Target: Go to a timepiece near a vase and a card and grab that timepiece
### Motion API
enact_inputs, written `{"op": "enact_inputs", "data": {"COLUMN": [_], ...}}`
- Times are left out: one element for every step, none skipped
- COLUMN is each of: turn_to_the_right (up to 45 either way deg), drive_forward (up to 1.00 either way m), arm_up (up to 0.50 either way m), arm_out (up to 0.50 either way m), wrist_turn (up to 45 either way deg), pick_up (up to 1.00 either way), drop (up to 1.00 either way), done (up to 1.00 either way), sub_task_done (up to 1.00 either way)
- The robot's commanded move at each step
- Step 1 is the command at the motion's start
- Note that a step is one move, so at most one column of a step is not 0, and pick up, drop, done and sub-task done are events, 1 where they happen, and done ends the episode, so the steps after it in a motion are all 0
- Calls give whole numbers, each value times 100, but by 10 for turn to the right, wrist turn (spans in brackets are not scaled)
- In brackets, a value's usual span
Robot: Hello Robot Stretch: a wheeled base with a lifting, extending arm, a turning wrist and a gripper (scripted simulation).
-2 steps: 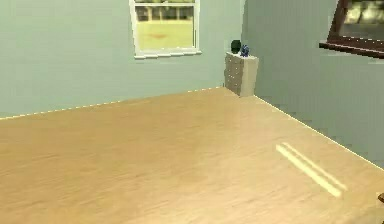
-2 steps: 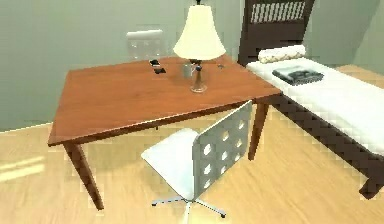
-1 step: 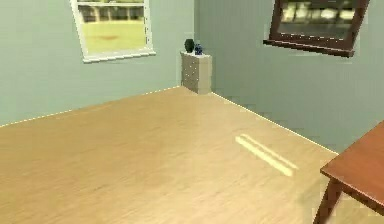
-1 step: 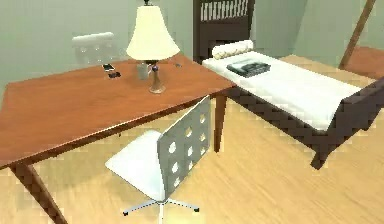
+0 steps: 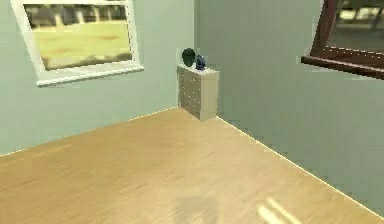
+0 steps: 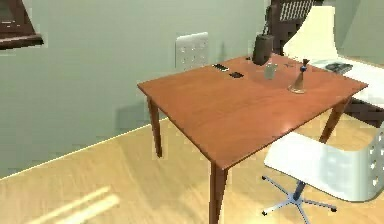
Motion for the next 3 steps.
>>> {"op": "enact_inputs", "data": {"turn_to_the_right": [0,0,90], "drive_forward": [100,95,0], "arm_up": [0,0,0], "arm_out": [0,0,0], "wrist_turn": [0,0,0], "pick_up": [0,0,0], "drop": [0,0,0], "done": [0,0,0], "sub_task_done": [0,0,0]}}
